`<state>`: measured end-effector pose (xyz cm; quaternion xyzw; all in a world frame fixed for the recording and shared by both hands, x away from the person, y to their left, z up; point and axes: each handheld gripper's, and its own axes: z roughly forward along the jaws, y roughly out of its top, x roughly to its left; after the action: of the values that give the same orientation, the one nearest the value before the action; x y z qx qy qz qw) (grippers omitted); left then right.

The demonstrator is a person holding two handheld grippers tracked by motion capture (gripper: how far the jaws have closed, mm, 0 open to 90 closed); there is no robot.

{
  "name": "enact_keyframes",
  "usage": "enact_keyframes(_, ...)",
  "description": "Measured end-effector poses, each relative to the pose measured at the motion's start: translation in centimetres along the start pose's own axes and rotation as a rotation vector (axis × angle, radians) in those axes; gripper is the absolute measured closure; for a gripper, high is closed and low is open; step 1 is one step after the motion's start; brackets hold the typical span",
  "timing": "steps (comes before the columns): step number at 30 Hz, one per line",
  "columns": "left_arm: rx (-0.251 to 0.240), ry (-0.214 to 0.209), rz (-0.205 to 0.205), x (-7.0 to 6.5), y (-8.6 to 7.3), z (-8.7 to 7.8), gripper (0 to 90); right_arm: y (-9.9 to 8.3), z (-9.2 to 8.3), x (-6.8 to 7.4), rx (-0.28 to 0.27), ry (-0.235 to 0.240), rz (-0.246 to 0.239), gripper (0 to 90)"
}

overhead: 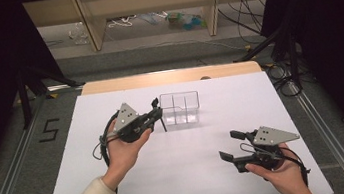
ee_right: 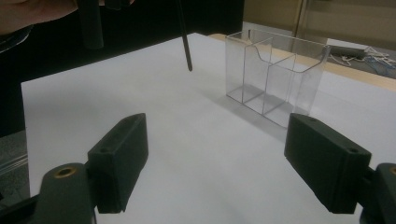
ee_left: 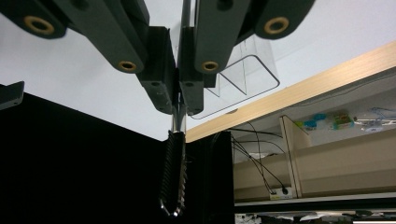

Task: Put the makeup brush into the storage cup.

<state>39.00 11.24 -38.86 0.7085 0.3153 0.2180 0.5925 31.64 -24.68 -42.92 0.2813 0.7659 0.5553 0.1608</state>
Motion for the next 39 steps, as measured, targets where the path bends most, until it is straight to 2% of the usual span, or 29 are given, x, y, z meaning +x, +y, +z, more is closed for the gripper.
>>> enact_keyframes(3,0.0,-0.002,0.009,0.1,0.0,0.1,85.3,0.0,0.0,0.1,0.005,0.008,0.019,22.8)
enact_keyframes(4,0.001,-0.003,0.005,0.1,0.1,0.1,85.3,0.0,0.0,0.1,-0.002,0.005,0.008,22.9)
enact_keyframes(9,0.0,-0.003,0.008,0.1,0.1,0.3,85.3,0.0,-0.1,0.1,0.011,0.0,0.013,22.8)
enact_keyframes(10,0.0,-0.002,0.007,0.2,0.2,0.3,85.3,0.0,0.1,-0.1,-0.01,0.001,-0.007,22.9)
enact_keyframes(12,-0.001,-0.002,0.005,0.2,0.2,0.4,85.3,0.0,0.1,-0.1,-0.008,-0.001,-0.007,22.9)
enact_keyframes(14,-0.002,-0.002,0.006,0.3,0.3,0.4,85.3,0.0,0.0,0.1,0.007,0.003,0.014,22.8)
enact_keyframes(15,-0.002,-0.002,0.004,0.3,0.3,0.4,85.3,0.0,0.1,-0.1,-0.008,-0.001,-0.007,22.8)
enact_keyframes(20,-0.004,0.001,0.013,0.4,0.5,0.5,85.3,0.0,0.1,0.0,-0.006,-0.005,-0.006,22.8)
enact_keyframes(28,-0.012,0.002,0.003,0.5,0.7,0.8,85.3,0.0,0.0,-0.1,-0.002,-0.004,-0.01,22.9)
enact_keyframes(29,-0.028,0.0,0.036,0.8,0.8,0.9,85.3,0.0,0.0,0.0,-0.004,-0.006,-0.008,22.9)
enact_keyframes(30,-0.015,0.069,0.221,2.0,1.4,0.6,85.3,0.0,0.0,0.0,-0.004,-0.006,-0.008,22.9)
enact_keyframes(31,-0.014,0.073,0.217,2.0,1.4,0.6,85.3,-0.1,0.1,0.0,-0.005,-0.007,-0.009,22.9)
enact_keyframes(33,-0.015,0.055,0.206,1.9,1.4,0.7,85.3,0.0,0.0,-0.1,0.001,-0.004,-0.009,22.9)
enact_keyframes(36,-0.023,0.067,0.184,1.8,1.5,0.8,85.3,0.0,0.0,0.0,0.0,-0.004,-0.007,22.9)
enact_keyframes(38,-0.024,0.069,0.179,1.8,1.5,0.8,85.3,0.0,0.0,-0.1,0.001,-0.005,-0.009,22.9)
enact_keyframes(39,-0.02,0.067,0.194,1.9,1.5,0.8,85.3,0.0,0.0,-0.1,0.001,-0.003,-0.008,22.9)
